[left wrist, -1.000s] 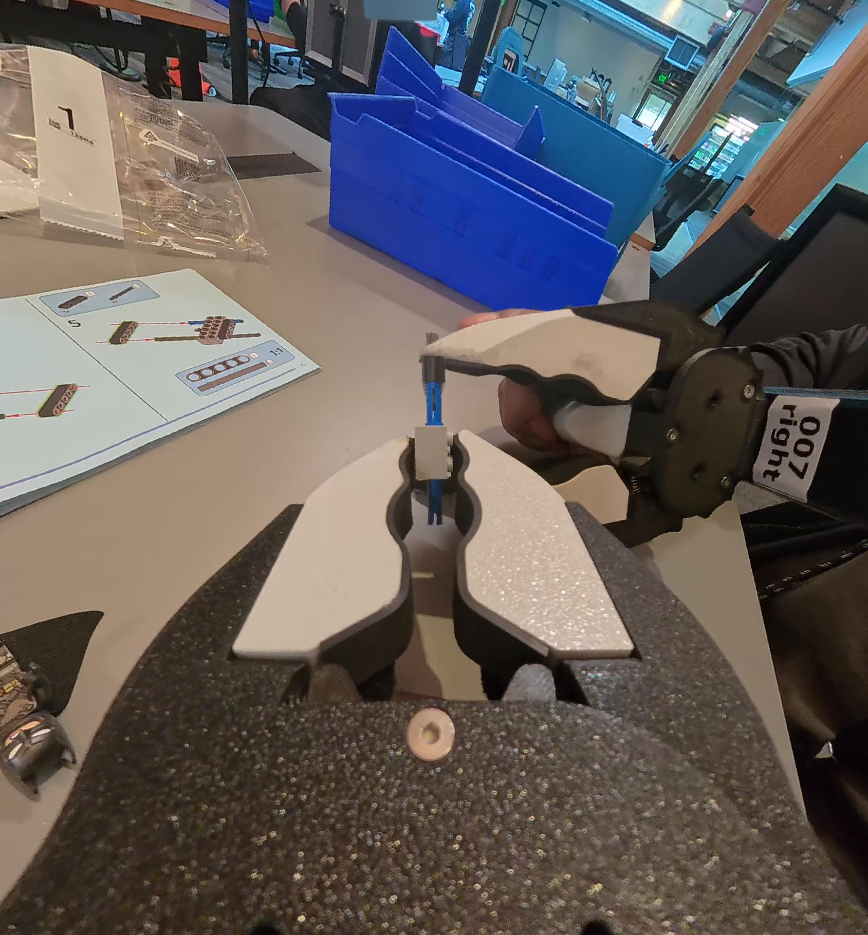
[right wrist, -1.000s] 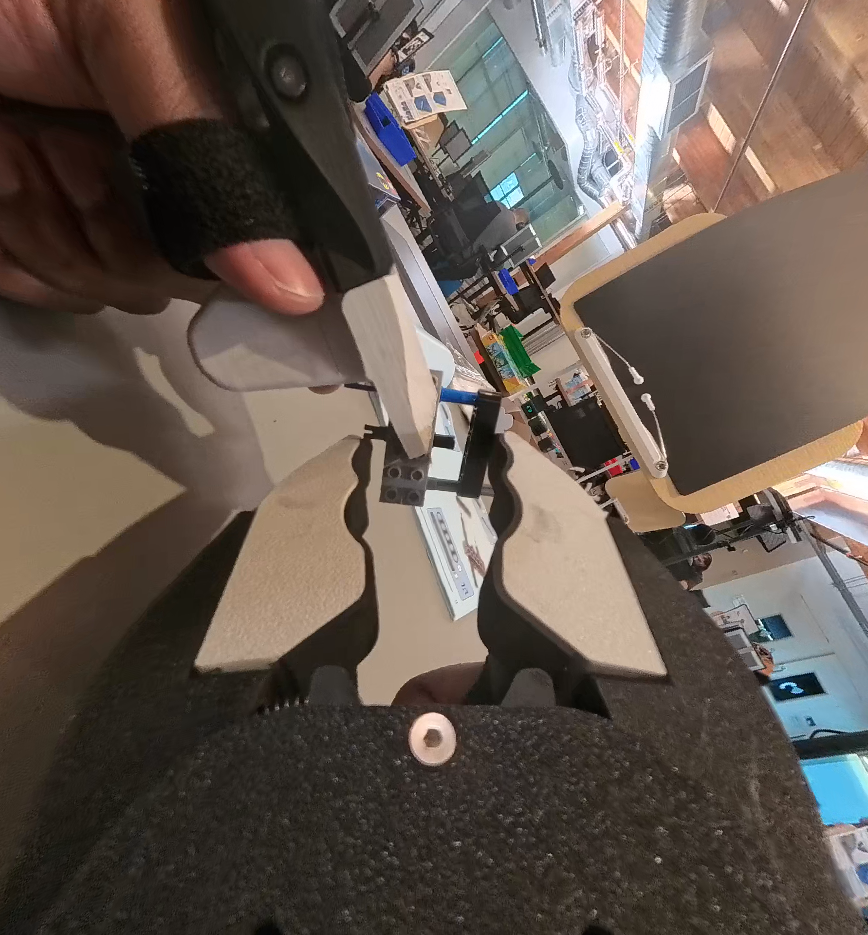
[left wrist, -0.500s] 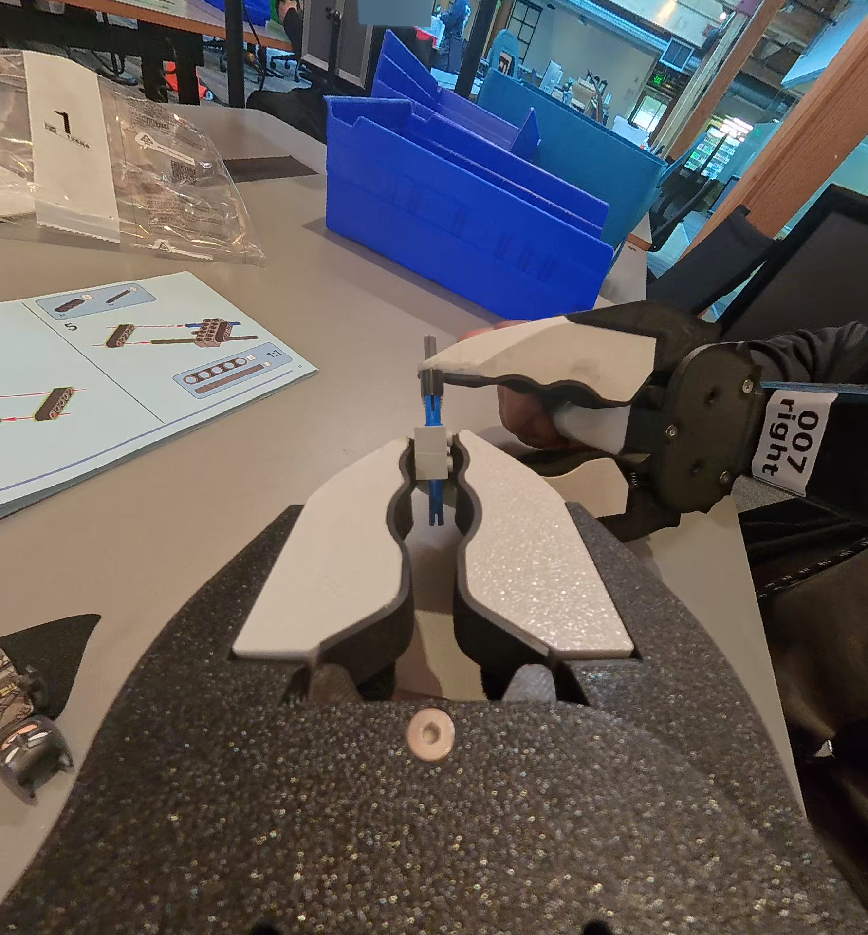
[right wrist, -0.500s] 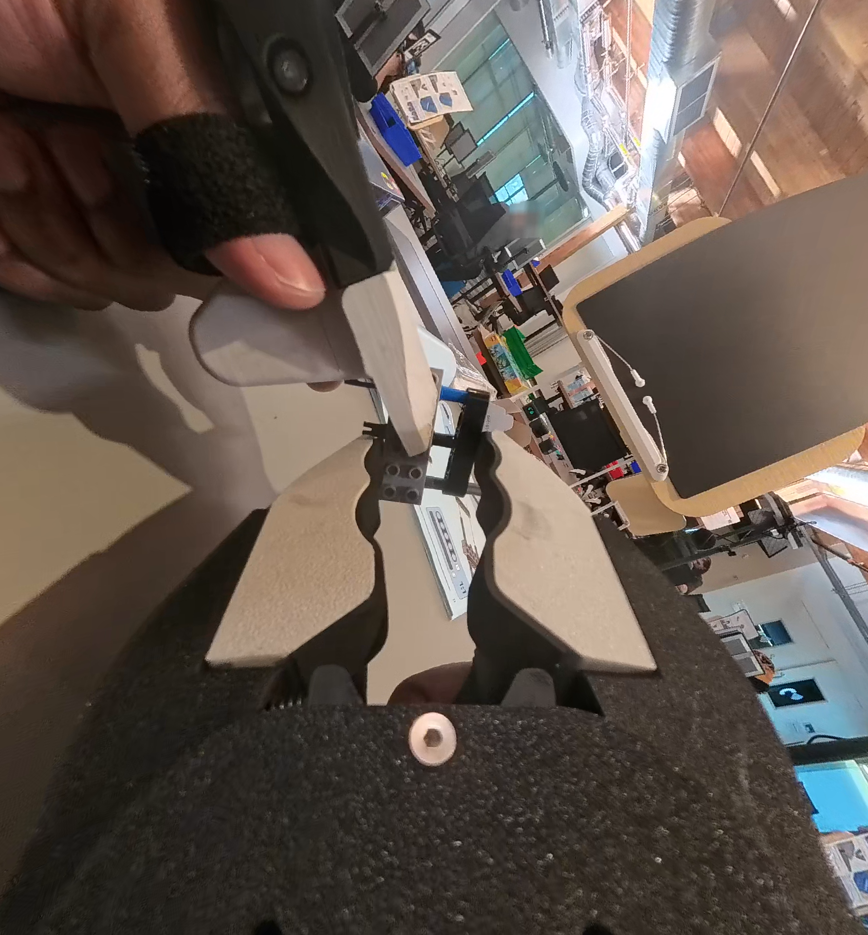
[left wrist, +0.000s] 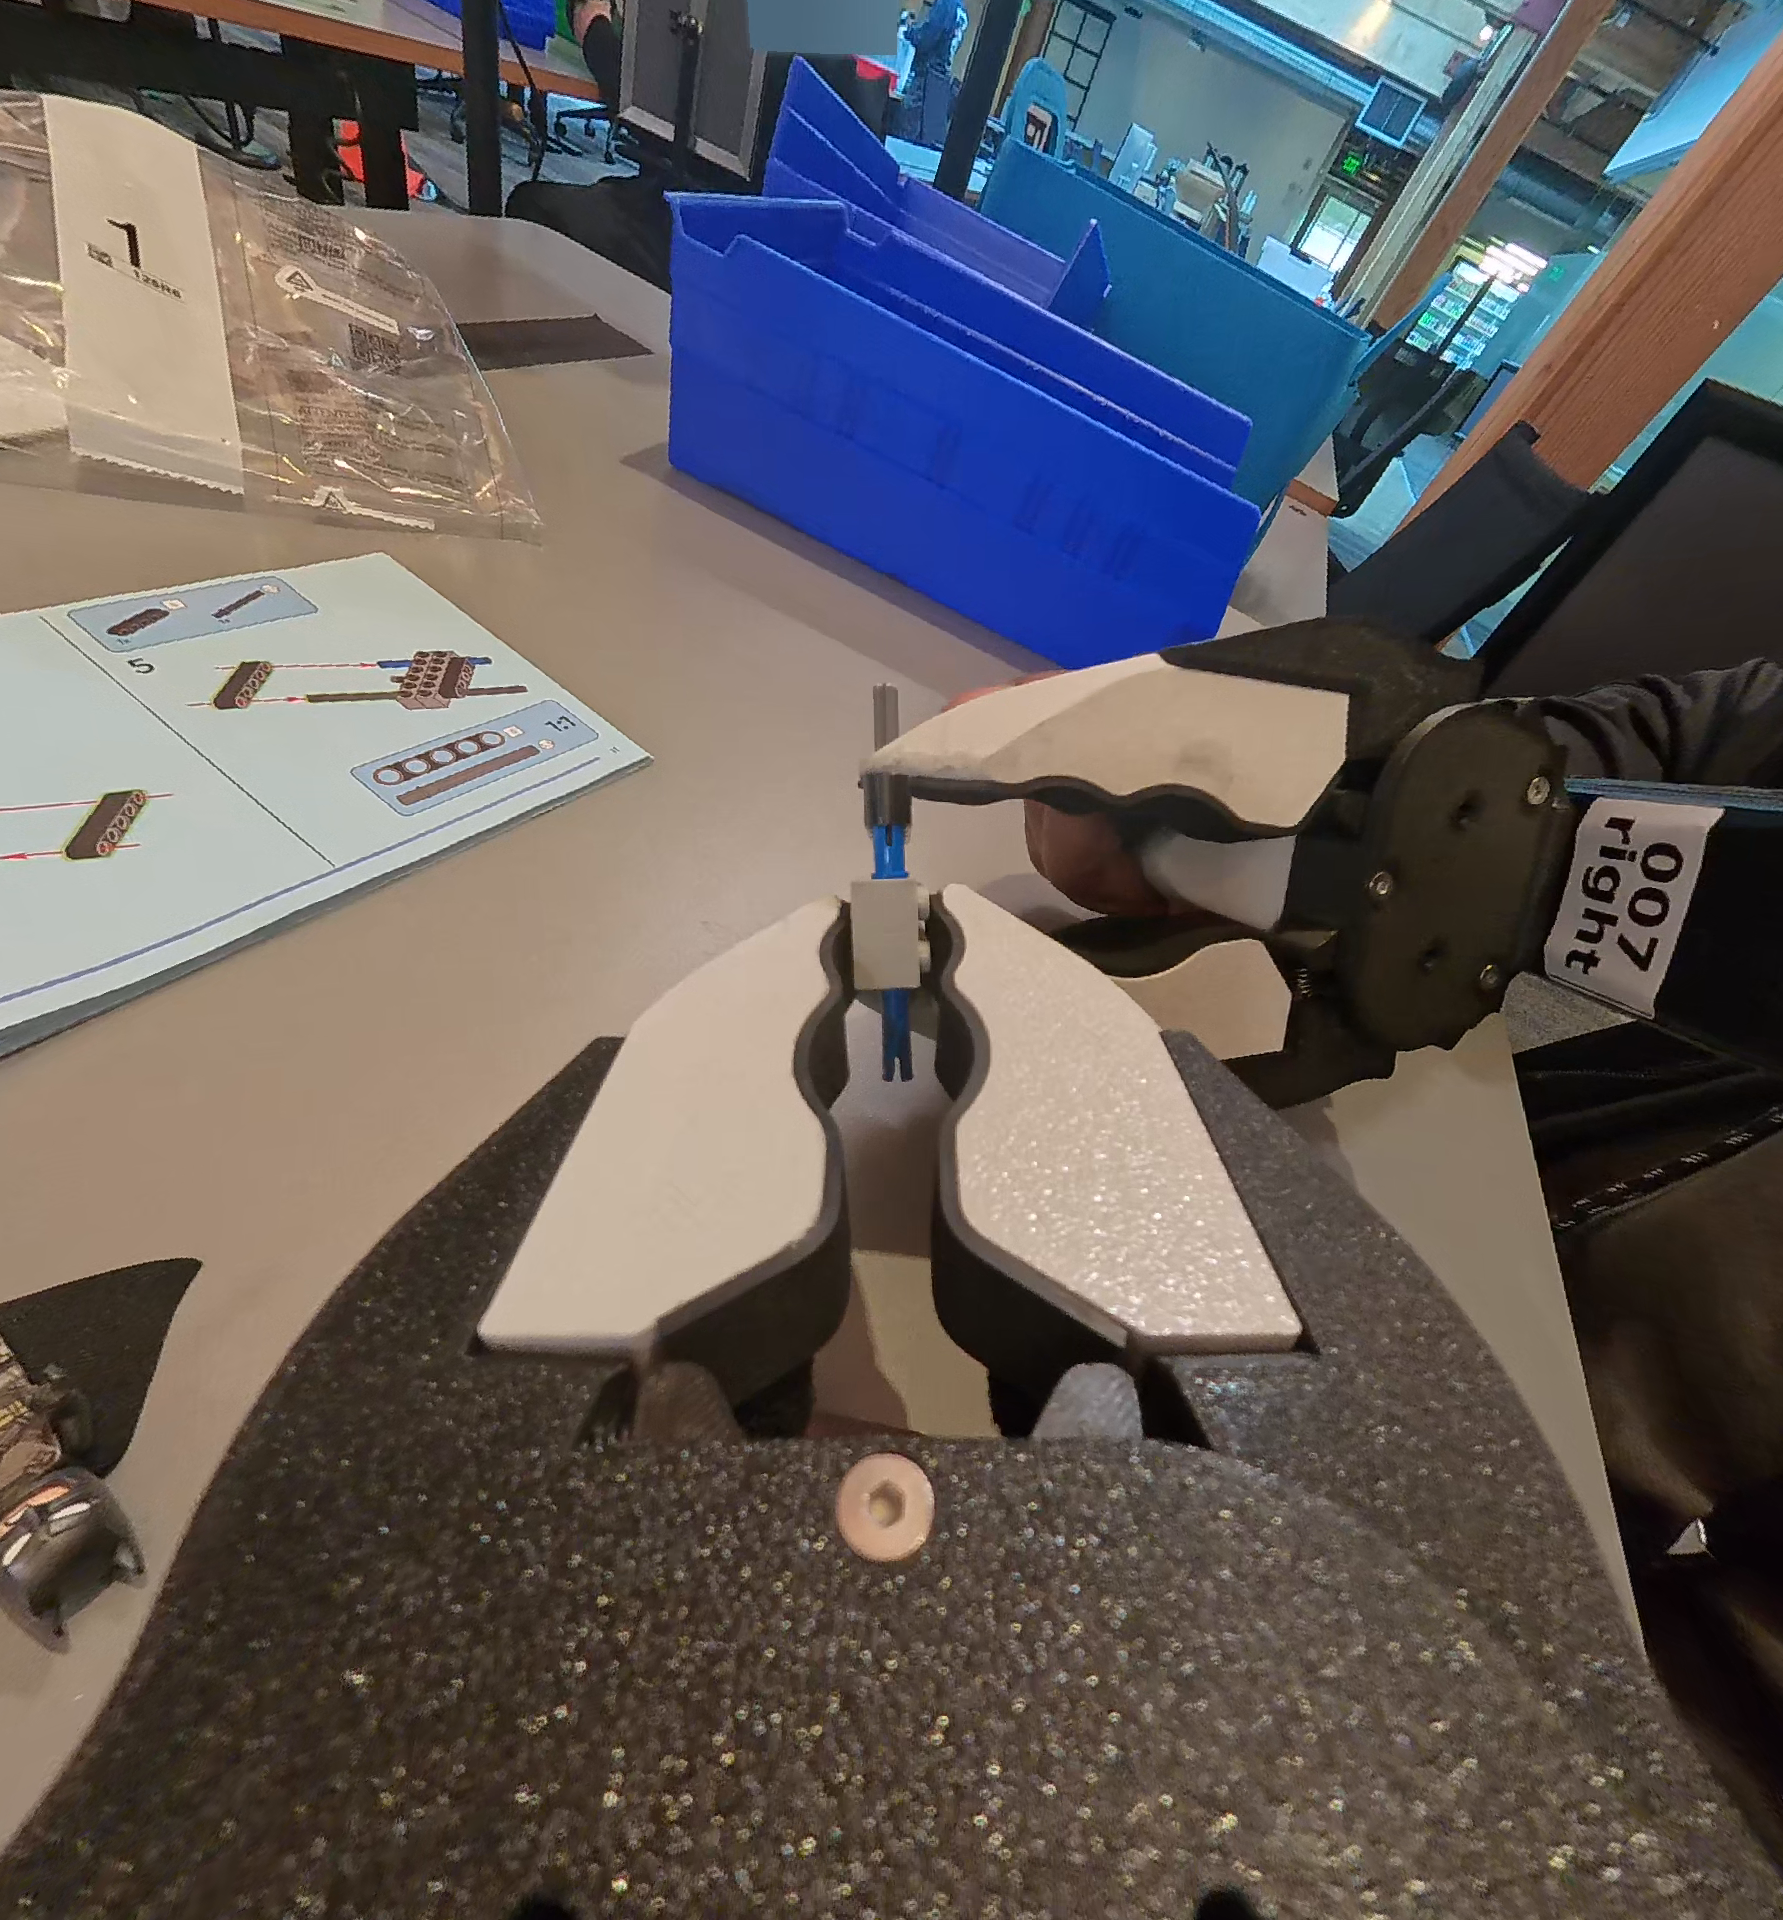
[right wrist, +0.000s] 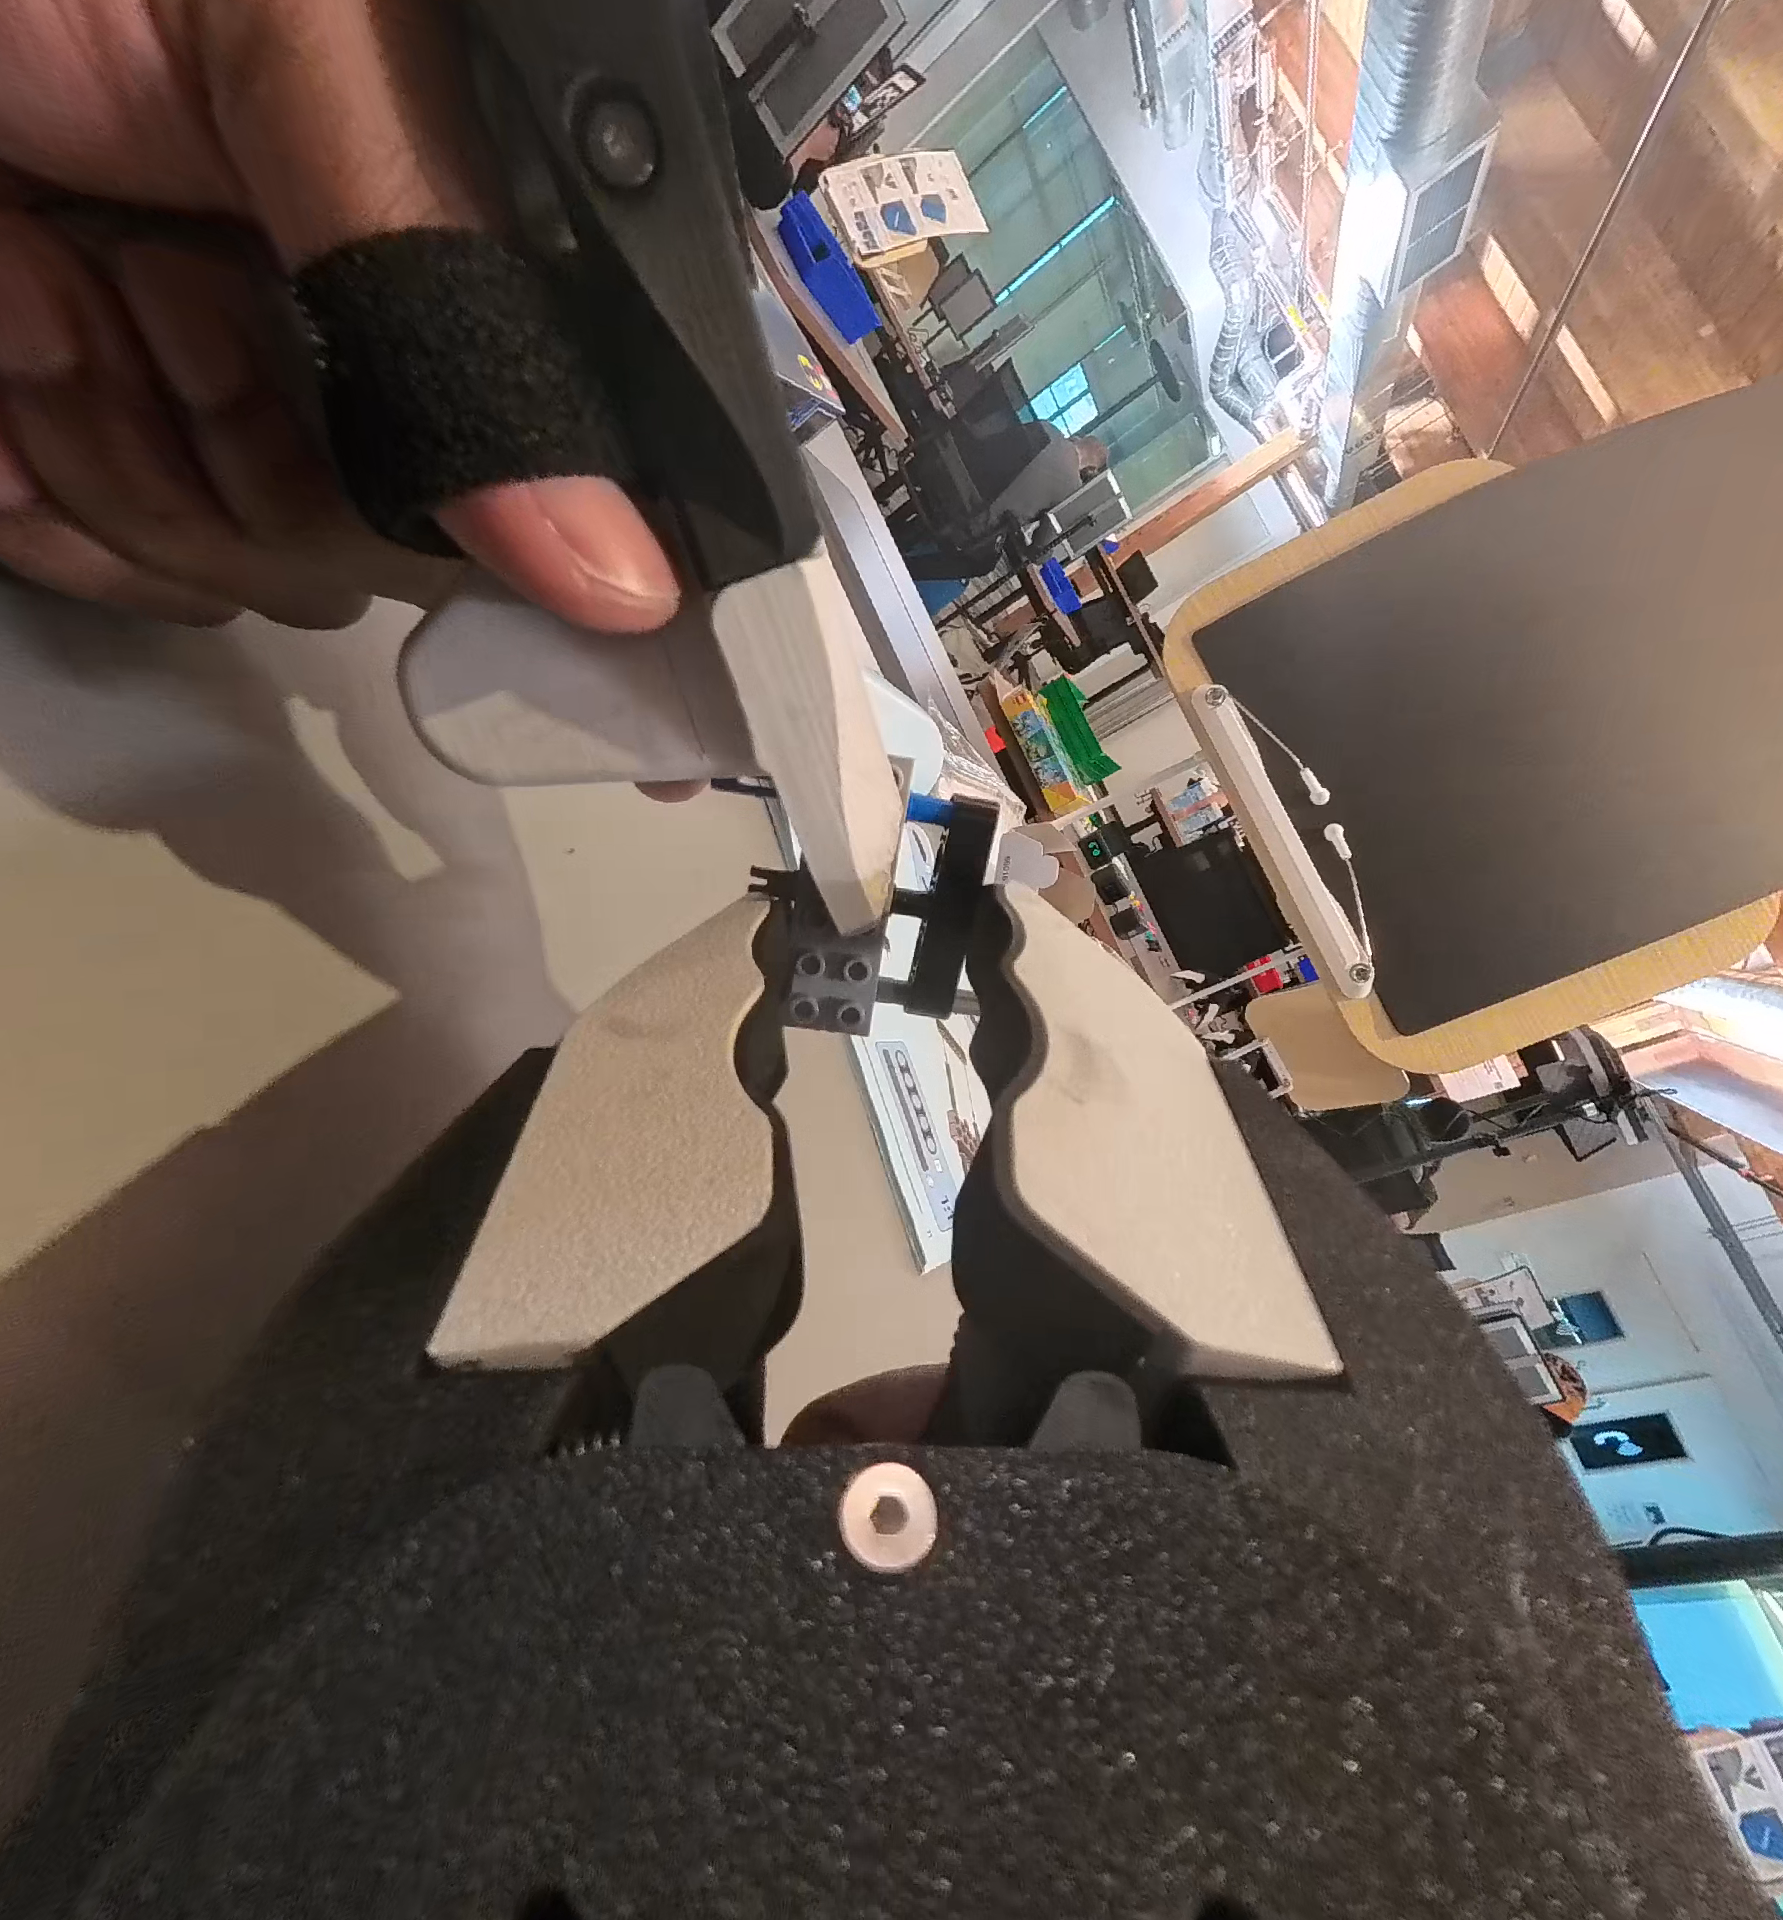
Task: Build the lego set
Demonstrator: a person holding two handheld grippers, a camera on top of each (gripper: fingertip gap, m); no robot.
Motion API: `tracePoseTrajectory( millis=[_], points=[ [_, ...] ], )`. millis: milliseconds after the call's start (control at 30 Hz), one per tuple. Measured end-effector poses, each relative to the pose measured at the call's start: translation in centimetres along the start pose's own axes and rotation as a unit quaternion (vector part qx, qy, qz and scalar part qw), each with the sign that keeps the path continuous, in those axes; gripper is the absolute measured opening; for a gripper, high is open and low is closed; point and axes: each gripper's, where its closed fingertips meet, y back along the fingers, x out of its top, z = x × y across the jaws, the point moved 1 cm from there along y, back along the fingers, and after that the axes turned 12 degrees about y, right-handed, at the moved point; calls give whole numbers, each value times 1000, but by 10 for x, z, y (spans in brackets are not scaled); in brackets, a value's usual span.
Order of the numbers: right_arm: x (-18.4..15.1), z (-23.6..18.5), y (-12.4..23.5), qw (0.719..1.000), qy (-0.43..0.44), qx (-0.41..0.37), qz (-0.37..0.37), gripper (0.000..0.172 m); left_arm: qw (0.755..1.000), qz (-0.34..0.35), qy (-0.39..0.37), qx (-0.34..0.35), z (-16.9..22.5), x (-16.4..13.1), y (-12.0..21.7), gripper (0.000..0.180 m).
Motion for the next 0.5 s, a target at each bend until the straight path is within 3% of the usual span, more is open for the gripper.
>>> tracePoseTrajectory(
  millis=[233,500],
  points=[
    [1,0,-3,1000,-13,0,-2,35,1000,-2,1,-3,-2,1,0,12],
    [-8,16,4,999,-27,9,42,39,998,-6,-55,22,-20,8,16,12]
  ],
)
